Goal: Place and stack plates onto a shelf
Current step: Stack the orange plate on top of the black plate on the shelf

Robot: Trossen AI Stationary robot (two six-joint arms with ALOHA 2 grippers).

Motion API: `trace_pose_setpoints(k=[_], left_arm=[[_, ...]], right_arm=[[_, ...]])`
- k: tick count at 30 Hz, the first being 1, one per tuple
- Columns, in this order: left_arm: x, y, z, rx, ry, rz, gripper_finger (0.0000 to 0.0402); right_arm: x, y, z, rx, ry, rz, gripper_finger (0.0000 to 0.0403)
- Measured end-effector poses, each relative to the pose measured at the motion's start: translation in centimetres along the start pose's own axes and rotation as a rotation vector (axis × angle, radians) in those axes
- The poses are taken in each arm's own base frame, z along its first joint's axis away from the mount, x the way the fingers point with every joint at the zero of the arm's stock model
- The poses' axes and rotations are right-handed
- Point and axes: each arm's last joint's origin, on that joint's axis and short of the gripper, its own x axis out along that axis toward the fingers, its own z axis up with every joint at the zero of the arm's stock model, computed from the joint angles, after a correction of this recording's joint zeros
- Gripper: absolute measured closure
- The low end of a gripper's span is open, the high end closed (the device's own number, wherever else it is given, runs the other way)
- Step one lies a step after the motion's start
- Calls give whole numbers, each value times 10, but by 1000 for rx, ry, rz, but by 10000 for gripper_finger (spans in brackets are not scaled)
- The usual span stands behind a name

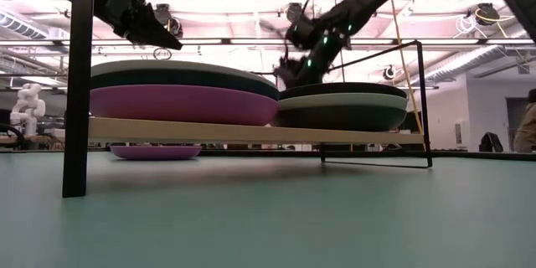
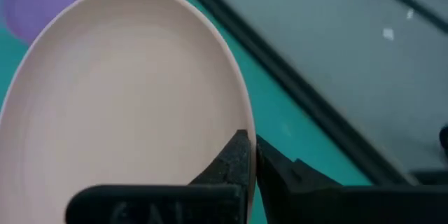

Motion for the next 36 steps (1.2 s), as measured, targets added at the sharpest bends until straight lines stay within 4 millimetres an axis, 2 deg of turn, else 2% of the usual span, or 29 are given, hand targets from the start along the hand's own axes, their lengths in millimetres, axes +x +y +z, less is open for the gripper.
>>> trace_pose_setpoints(k=[10, 16, 20, 25, 36], left_arm=[[0, 0, 0, -13, -1, 0, 396], [0, 0, 1, -15, -9, 3, 396], [0, 0, 2, -16, -16, 4, 396], [0, 0, 2, -2, -16, 5, 396], [0, 0, 1, 4, -14, 4, 396]], right_arm=[[-88, 18, 25, -33, -211, 21, 402], [-143, 41, 25, -82, -307, 79, 402], [-169, 59, 20, -110, -341, 129, 402], [-186, 86, 12, -156, -361, 203, 402], [-194, 136, -12, -258, -309, 256, 403]])
